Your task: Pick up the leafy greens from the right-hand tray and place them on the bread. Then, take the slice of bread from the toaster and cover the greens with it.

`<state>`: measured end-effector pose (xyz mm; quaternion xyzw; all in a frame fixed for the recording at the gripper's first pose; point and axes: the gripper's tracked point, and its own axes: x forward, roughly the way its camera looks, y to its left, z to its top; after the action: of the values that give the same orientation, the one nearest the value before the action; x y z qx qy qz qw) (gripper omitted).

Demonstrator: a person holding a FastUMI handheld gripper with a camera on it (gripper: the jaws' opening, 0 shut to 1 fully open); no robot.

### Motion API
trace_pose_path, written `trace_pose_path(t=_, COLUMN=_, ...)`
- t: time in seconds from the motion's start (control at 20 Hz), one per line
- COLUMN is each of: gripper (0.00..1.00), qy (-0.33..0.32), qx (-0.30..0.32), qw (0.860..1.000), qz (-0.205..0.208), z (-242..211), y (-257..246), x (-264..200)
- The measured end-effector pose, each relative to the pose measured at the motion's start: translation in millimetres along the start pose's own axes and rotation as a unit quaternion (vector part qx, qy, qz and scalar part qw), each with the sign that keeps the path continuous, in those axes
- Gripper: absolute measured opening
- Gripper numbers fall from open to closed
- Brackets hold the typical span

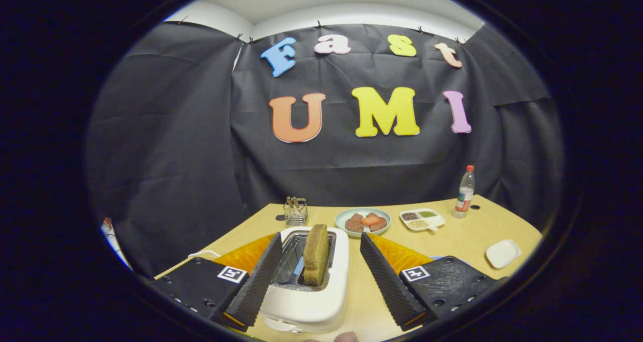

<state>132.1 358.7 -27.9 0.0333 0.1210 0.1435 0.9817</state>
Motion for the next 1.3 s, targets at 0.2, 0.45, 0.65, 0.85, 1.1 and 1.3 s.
trace_pose_path(t=0.2, gripper=0.96, qy=0.032, qx=0.012, qw=0.999, qz=-0.021, z=-14.5, y=0.4, x=21.5)
trace_pose_path(t=0.45, gripper=0.73, qy=0.046, qx=0.005, qw=0.998, qz=-0.046, z=-20.9, y=0.6, x=38.8)
trace_pose_path(t=0.65, gripper=0.35, qy=0.048, qx=0.000, qw=0.998, qz=-0.052, z=-21.8, y=2.4, x=40.4)
trace_pose_path(t=0.85, gripper=0.11, qy=0.043, qx=0.009, qw=0.998, qz=-0.039, z=-19.2, y=4.1, x=41.4)
trace_pose_path(t=1.1, gripper=0.00, qy=0.003, qx=0.015, qw=1.000, qz=-0.015, z=4.2, y=4.8, x=25.8)
trace_pose_path(t=1.3, gripper=0.00, qy=-0.028, qx=0.056, qw=0.998, qz=0.008, z=34.3, y=3.4, x=8.9)
